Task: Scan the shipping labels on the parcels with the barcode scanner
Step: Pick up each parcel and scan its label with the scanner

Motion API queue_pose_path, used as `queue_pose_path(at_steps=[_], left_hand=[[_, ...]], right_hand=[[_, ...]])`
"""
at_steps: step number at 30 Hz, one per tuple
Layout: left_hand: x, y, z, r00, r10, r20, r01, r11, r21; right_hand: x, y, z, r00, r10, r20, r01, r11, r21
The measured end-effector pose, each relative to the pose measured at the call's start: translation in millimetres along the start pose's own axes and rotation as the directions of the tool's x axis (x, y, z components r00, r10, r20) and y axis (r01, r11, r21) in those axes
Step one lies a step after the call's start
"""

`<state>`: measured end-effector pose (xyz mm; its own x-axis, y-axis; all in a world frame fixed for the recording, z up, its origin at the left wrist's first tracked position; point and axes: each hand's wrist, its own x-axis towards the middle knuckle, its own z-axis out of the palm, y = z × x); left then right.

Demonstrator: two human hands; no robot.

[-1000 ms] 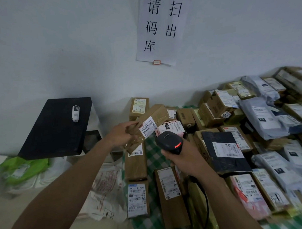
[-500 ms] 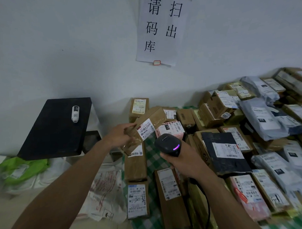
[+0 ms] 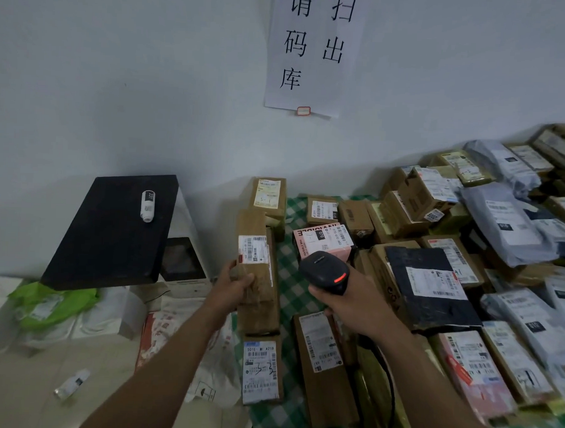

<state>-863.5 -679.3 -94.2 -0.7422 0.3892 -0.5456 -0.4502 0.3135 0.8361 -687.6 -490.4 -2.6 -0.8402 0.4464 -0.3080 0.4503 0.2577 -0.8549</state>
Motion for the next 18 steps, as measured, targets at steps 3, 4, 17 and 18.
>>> queue_pose_path(at_steps=[3,4,17,18], left_hand=[[11,-17,12,1.0,0.011,-0.018,-0.01,0.998,0.056],[14,-18,16,0.999,0.034,-0.025,-0.031,0.996,0.085],[21,-18,37,0.964,0.224,-0.145,-0.183,0.951,0.249],[16,-20,38,0.953,0.253,-0.169,-0.202,0.942,0.269]], right_hand=[[4,2,4,1.0,0.005,0.014,-0.005,1.0,-0.014],[4,2,4,1.0,0.009,0.015,-0.008,1.0,-0.021],[-5,23,-10,0.998,0.06,0.012,-0.06,0.998,-0.023],[-8,26,-12,0.998,0.059,0.014,-0.059,0.998,-0.011]])
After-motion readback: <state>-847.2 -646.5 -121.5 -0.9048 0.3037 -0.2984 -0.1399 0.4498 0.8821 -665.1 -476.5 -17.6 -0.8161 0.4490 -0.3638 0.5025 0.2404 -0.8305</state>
